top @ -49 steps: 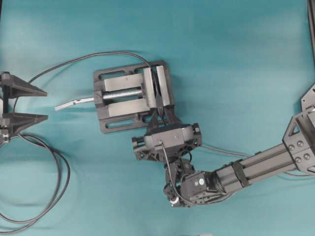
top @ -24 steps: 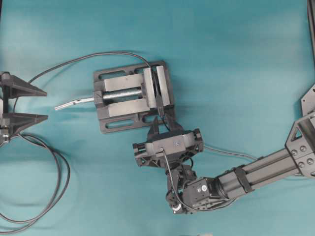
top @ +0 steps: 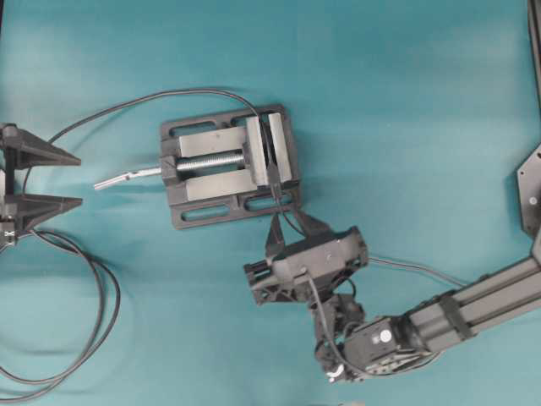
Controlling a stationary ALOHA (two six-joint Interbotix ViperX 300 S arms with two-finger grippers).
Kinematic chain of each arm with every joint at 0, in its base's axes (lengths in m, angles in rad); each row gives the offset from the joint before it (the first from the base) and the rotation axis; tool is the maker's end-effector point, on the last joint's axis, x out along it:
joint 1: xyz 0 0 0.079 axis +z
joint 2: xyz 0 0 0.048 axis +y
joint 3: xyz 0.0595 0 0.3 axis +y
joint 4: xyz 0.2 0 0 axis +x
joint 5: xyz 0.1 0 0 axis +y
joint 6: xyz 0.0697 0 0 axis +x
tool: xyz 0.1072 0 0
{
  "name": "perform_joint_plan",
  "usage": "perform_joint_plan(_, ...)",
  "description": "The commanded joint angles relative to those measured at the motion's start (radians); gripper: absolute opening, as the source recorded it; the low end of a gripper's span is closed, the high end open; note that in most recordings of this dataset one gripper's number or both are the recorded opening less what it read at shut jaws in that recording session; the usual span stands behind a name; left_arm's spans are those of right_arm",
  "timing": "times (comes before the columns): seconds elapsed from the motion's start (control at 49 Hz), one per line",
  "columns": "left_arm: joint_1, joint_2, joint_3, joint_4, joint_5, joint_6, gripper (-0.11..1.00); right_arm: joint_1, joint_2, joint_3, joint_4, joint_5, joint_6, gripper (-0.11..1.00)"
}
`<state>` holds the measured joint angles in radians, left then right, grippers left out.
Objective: Insert the USB cable into the fixed female connector.
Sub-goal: 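Open the right gripper and pull it back from the plugged cable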
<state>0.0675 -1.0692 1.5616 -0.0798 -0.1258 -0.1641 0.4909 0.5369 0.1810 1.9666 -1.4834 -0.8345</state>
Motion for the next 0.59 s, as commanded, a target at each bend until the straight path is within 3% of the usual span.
perform_joint_plan(0.0, 0.002, 0.006, -0.011, 0.003, -0.006, -0.006, 0.97, 0.002, -0.069, 0.026, -0.003, 0.037, 0.002, 0.51)
perform_joint_plan(0.163, 0.002, 0.006, -0.011, 0.003, -0.006, -0.006, 0.97, 0.000, -0.114, 0.112, -0.023, 0.098, 0.021, 0.66)
perform_joint_plan(0.306, 0.002, 0.006, -0.011, 0.003, -0.006, -0.006, 0.97, 0.011, -0.183, 0.196, -0.067, 0.123, 0.026, 0.68)
perform_joint_plan(0.572, 0.002, 0.006, -0.011, 0.003, -0.006, -0.006, 0.97, 0.014, -0.394, 0.428, -0.258, 0.347, 0.048, 0.67)
